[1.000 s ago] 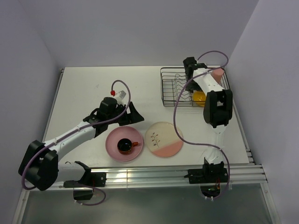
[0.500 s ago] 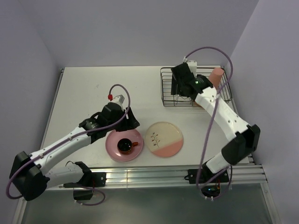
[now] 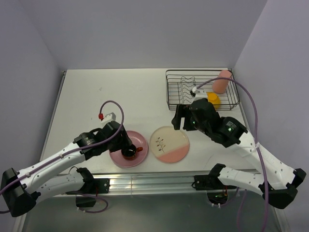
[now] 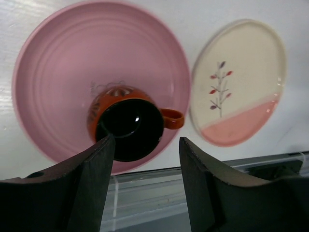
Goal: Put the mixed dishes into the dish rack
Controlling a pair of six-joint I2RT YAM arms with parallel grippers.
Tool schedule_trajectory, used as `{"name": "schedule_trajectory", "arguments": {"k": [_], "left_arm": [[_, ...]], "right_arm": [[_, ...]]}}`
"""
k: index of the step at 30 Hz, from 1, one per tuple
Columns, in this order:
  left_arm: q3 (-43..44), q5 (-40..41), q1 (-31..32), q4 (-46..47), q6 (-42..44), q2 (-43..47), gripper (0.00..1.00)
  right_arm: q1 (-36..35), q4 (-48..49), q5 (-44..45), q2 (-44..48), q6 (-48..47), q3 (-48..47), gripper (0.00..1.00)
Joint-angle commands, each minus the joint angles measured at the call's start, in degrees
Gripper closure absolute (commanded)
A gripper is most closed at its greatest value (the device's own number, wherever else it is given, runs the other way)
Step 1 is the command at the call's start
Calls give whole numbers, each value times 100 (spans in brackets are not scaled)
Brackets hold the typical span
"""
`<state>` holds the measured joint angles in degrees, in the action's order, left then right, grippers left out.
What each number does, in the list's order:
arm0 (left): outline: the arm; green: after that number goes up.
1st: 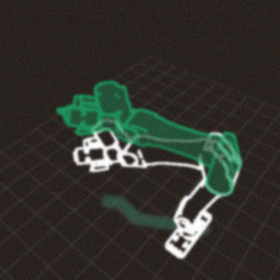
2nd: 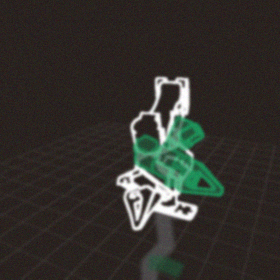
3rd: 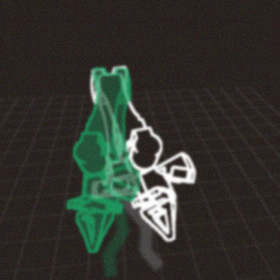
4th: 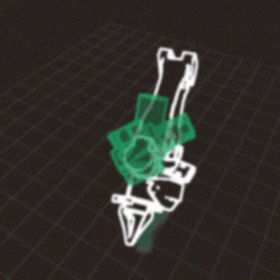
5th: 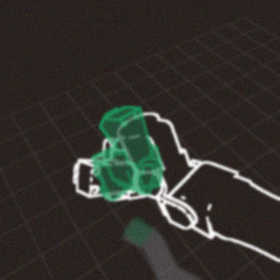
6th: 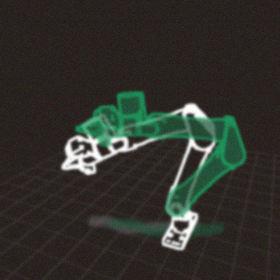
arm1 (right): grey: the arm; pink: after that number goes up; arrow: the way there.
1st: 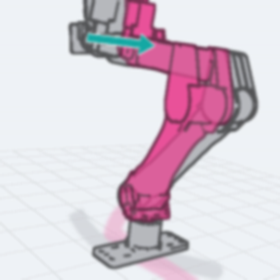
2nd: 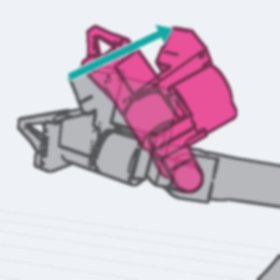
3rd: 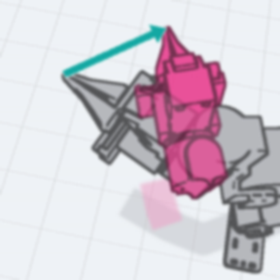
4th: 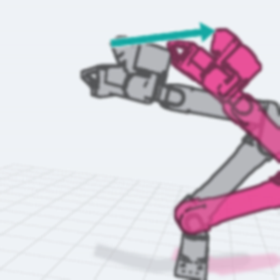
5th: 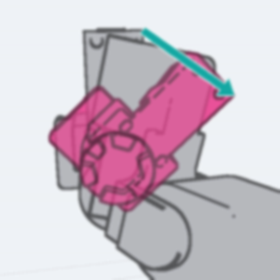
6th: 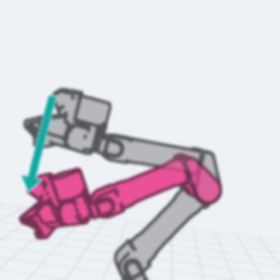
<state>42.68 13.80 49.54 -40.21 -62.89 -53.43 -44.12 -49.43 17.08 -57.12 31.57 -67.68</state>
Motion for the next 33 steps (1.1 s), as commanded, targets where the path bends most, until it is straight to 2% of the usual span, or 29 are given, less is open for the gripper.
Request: {"name": "schedule_trajectory", "arguments": {"k": [1,5,12,24,30,31,33], "left_arm": [[-84,351,73,-417,-495,-97,39],[-14,544,109,-629,-698,-431,39],[-180,554,109,-541,-856,-897,41],[-339,202,135,-75,-786,-1530,57],[-181,193,161,-40,-645,-1881,87],[-163,219,170,-66,-645,-1908,99],[-93,280,214,-145,-663,-1873,100]], "right_arm": [[-237,609,-1021,341,314,439,15],[-431,970,-1514,781,446,835,15],[-484,725,-1559,1431,446,1029,16],[-484,390,-1506,1854,341,923,16],[-475,469,-1611,1871,341,1081,16],[-484,478,-1646,1880,332,1099,16],[-484,478,-1673,1889,332,1108,15]]}}
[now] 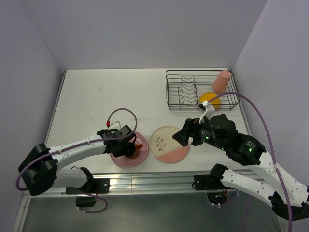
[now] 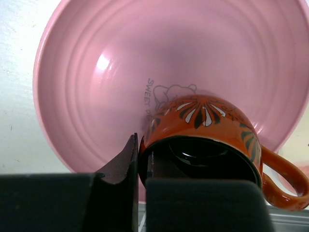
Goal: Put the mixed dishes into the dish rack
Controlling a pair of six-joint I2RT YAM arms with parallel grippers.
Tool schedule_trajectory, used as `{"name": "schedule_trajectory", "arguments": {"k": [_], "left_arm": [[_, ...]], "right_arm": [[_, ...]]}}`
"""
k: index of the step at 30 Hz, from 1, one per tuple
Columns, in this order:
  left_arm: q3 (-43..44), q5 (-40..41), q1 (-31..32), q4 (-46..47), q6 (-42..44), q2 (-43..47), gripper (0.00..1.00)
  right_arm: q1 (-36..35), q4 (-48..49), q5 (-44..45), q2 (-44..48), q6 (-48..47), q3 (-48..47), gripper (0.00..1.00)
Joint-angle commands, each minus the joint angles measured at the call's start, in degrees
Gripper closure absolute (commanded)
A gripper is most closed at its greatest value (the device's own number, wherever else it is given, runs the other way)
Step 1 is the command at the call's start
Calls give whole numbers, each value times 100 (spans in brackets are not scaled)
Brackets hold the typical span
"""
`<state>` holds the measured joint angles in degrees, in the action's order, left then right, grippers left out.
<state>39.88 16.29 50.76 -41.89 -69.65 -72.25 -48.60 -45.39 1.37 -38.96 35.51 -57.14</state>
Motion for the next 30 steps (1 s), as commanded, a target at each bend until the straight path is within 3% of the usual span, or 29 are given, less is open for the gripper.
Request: {"name": "schedule_trajectory", "arguments": {"k": [1,7,12,16,19,23,26,30], "left_arm": [[222,136,118,-90,-14,105,100],[959,822,548,-680,187,859,100],[1364,1498,1294,379,1118,1599,100],[1164,1657,1734,1716,2390,2012,100],[988,1860,2086,2392,2805,2092,100],[688,1982,2499,3238,3246,2127,100],[644,2456,3078,3590,3659,1987,100],[636,3019,3518,3872,4063,1872,100]], "right_arm": [[-36,74,-162,64,-61,54,16],[-36,301,-619,55,245,168,16],[-27,1162,-1987,81,1113,616,18],[-27,2600,-3086,248,2029,1178,23],[-27,3428,-3746,476,2706,1530,25],[-27,3816,-4056,749,3163,1644,26],[-27,4404,-4197,811,3943,1890,27],[-36,4740,-4145,855,4324,2146,30]]}}
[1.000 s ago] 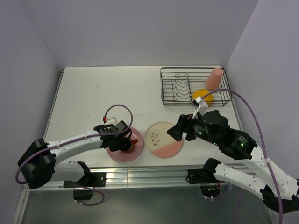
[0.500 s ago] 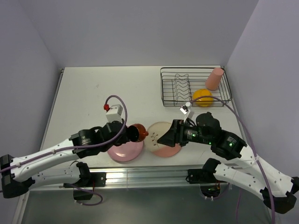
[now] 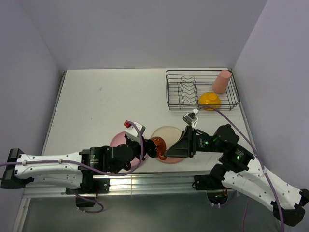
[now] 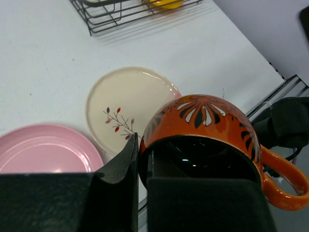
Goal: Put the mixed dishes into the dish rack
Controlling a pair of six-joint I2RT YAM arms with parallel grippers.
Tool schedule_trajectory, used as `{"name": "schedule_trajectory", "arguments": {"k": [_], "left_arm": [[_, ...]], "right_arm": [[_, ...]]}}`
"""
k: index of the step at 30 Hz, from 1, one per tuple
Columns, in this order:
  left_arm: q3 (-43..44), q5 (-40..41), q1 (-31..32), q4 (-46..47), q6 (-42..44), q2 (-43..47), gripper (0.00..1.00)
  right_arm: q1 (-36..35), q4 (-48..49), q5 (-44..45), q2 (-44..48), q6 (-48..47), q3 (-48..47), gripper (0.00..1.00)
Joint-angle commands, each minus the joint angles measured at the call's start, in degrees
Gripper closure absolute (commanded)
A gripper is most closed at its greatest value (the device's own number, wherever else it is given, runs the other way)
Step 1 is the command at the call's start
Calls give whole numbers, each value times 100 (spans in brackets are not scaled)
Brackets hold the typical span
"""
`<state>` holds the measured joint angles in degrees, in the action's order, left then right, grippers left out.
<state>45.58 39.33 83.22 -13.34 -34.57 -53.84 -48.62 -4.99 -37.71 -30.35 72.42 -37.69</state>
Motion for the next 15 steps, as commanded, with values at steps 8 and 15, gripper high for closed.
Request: {"name": "schedule_trajectory", "arguments": {"k": [8,15], "left_arm": [[-84,1208,616,1282,1197,392,100],[-76,1411,801,1659,1795,533,100]], "right_arm": [[-33,535,80,529,1063,403,35],[-33,104,229,952,1292,482,37]]}}
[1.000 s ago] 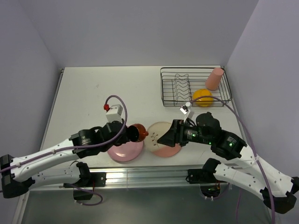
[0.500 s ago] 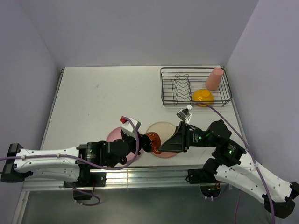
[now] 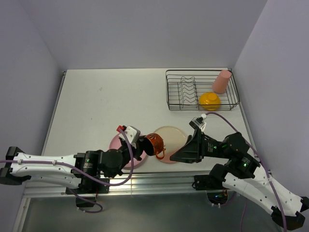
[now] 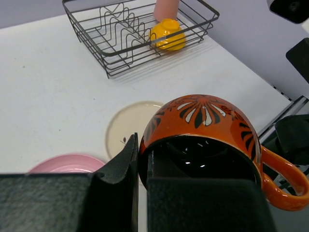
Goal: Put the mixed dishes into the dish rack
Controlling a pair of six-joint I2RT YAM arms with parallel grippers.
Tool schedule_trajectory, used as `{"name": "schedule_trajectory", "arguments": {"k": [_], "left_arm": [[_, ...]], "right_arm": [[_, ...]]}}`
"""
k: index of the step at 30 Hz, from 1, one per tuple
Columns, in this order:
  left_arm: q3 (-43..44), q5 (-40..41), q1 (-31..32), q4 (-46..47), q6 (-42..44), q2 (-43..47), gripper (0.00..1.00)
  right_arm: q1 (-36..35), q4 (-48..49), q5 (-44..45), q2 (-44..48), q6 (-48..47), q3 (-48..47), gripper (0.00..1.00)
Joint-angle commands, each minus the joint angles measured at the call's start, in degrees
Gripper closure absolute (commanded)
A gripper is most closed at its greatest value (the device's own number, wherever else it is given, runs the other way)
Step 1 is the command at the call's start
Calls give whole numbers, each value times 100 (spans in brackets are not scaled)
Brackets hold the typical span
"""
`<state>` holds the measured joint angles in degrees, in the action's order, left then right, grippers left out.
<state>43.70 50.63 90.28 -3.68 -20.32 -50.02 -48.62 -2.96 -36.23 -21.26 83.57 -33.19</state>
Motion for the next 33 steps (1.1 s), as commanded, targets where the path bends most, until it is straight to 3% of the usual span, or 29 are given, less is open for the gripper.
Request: {"name": "schedule_trajectory", "arguments": {"k": [1,22,33], "left_arm": [[121,281,104,815,484,142,100],[244,992,904,2608,2338,-219,100],[305,1063,912,2697,2822,36,100]], "right_arm": [[-33,22,37,60,212,101,37],[-227,578,151,-256,467,304,42],[-359,182,336,-54,344,251,43]]}}
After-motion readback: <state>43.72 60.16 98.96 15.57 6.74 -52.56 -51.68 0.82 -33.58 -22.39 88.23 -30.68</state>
